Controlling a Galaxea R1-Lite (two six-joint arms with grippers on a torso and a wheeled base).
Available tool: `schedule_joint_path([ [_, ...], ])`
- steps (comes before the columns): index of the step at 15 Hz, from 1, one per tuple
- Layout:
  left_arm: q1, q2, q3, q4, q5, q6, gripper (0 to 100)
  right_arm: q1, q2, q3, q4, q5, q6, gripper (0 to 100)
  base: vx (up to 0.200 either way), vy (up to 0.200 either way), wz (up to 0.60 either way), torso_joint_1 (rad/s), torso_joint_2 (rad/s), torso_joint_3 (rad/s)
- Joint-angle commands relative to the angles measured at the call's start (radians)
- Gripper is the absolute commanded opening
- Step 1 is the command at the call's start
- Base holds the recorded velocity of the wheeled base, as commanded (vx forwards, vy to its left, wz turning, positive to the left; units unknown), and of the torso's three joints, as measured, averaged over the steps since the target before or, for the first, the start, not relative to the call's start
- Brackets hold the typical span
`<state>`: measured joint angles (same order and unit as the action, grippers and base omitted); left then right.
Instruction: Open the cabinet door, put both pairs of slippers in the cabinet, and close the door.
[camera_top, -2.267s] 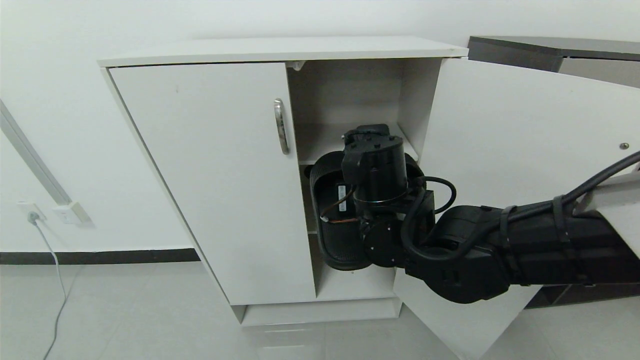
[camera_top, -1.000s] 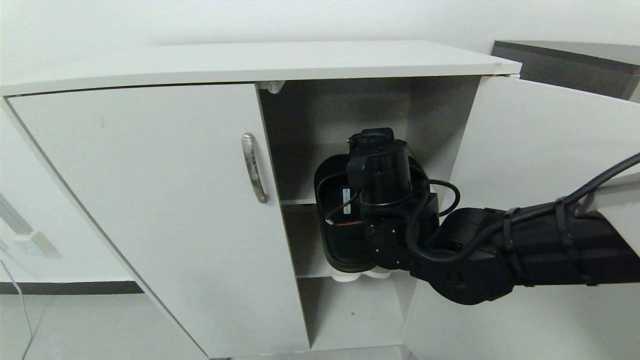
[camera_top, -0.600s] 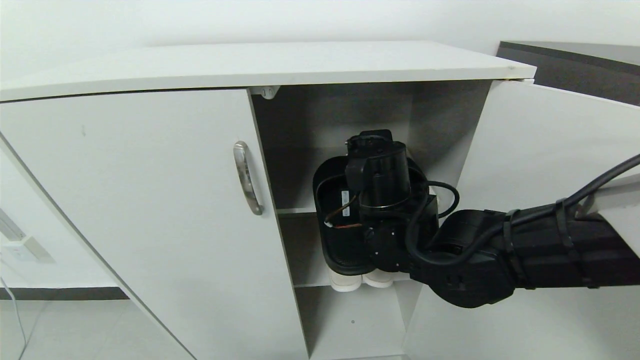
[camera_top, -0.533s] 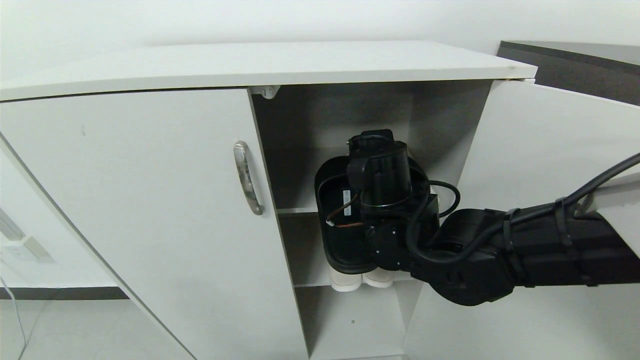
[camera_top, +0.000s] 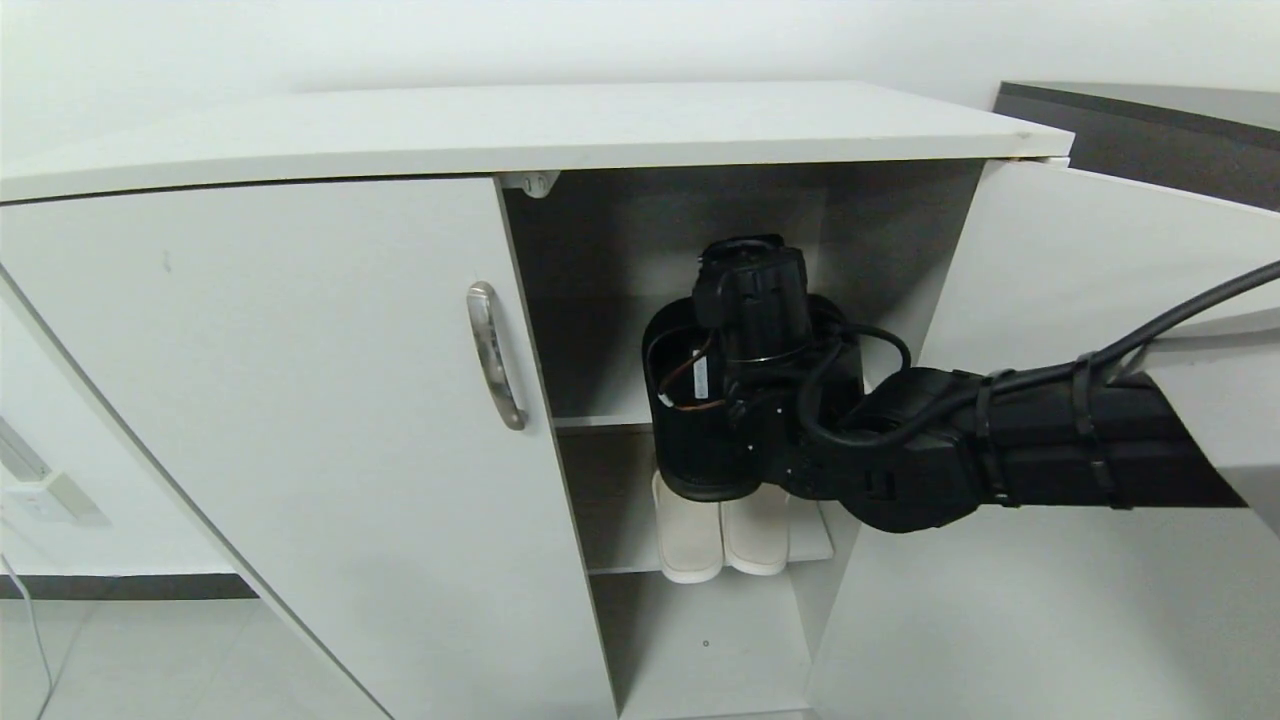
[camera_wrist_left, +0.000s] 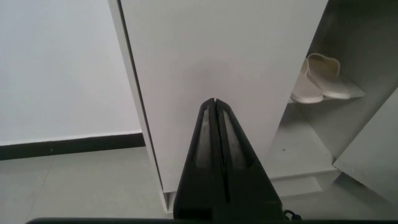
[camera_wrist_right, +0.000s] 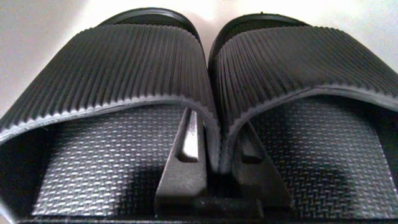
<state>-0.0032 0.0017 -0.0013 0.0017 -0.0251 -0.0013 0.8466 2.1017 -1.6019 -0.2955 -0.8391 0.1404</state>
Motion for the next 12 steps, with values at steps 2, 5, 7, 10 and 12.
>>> schedule_joint_path([
  [2, 0.000, 0.000, 0.000, 0.000, 0.001, -0.002, 0, -0.027, 0.073, -0.084, 0.003, 0.003, 0.001, 0, 0.000, 0.000, 0.00, 0.000, 0.00, 0.000],
  [5, 0.000, 0.000, 0.001, 0.000, 0.001, -0.003, 0, -0.043, 0.084, -0.128, 0.021, 0.022, -0.001, 0, 0.000, 0.000, 0.00, 0.000, 0.00, 0.000],
  [7, 0.000, 0.000, 0.001, 0.000, 0.001, -0.002, 0, -0.050, 0.084, -0.156, 0.029, 0.026, -0.001, 0, 0.000, 0.000, 0.00, 0.000, 0.00, 0.000],
  [10, 0.000, 0.000, 0.000, 0.000, 0.001, -0.002, 0, -0.057, 0.096, -0.188, 0.044, 0.037, -0.002, 0, 0.000, 0.000, 0.00, 0.000, 0.00, 0.000],
  [12, 0.000, 0.000, 0.000, 0.000, 0.001, -0.002, 0, -0.057, 0.106, -0.194, 0.041, 0.045, -0.004, 0, 0.000, 0.000, 0.00, 0.000, 0.00, 0.000],
])
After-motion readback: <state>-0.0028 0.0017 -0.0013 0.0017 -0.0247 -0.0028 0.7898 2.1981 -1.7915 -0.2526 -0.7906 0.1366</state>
